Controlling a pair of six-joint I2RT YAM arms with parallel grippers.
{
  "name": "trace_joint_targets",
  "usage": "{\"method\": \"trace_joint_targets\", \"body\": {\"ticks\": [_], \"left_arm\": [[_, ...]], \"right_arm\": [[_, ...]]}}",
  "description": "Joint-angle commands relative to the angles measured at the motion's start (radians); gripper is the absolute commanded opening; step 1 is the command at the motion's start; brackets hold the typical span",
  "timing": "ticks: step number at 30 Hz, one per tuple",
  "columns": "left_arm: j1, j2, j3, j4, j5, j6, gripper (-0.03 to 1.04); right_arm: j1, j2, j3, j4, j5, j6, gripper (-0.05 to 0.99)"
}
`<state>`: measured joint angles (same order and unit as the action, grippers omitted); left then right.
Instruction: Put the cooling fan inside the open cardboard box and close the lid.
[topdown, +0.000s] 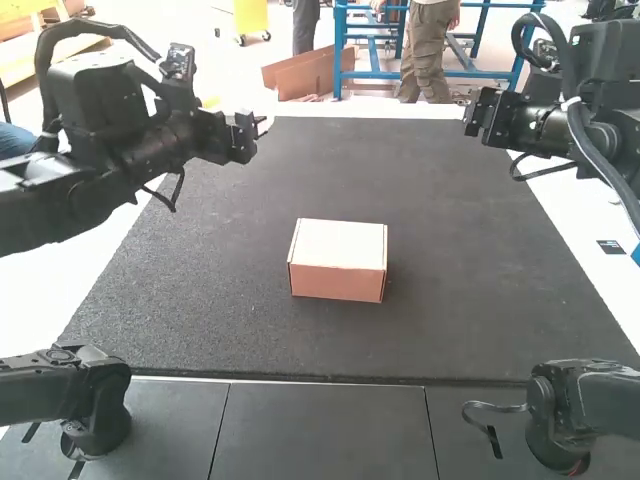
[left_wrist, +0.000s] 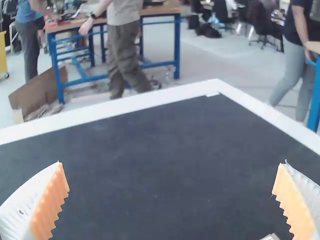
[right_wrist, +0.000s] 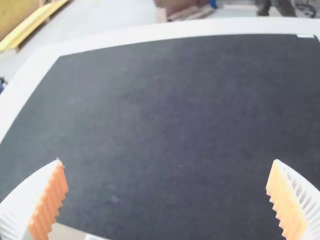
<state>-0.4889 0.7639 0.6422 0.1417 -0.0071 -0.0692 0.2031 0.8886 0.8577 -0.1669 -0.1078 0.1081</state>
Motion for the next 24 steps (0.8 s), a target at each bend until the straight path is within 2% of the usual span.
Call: {"method": "trace_joint_targets", "body": {"ticks": [1, 5, 7, 9, 15, 17, 21, 24], "left_arm": [[0.003, -0.097, -0.059, 0.009, 0.022, 0.022, 0.97], [0.009, -0.196, -0.141, 0.004, 0.01, 0.046, 0.97], [0.01, -0.252, -0.185, 0.022, 0.001, 0.071, 0.97], [0.01, -0.311, -0.23, 0.042, -0.008, 0.075, 0.97], [0.01, -0.486, -0.368, 0.09, -0.019, 0.128, 0.97], [0.01, -0.546, -0.411, 0.121, -0.019, 0.149, 0.97], [0.001, -0.646, -0.478, 0.127, -0.013, 0.155, 0.97], [-0.002, -0.701, -0.523, 0.139, 0.006, 0.197, 0.97]], "right_arm": [[-0.018, -0.076, -0.054, 0.052, 0.003, 0.012, 0.91], [-0.018, -0.163, -0.144, 0.107, 0.003, 0.013, 0.91], [-0.018, -0.211, -0.192, 0.139, 0.005, 0.013, 0.91], [-0.018, -0.26, -0.243, 0.184, 0.01, 0.013, 0.91], [-0.018, -0.424, -0.41, 0.362, 0.08, -0.005, 0.91], [-0.016, -0.476, -0.457, 0.391, 0.086, -0.028, 0.91], [-0.018, -0.567, -0.54, 0.405, 0.091, -0.07, 0.91], [-0.018, -0.636, -0.603, 0.422, 0.1, -0.134, 0.91]]}}
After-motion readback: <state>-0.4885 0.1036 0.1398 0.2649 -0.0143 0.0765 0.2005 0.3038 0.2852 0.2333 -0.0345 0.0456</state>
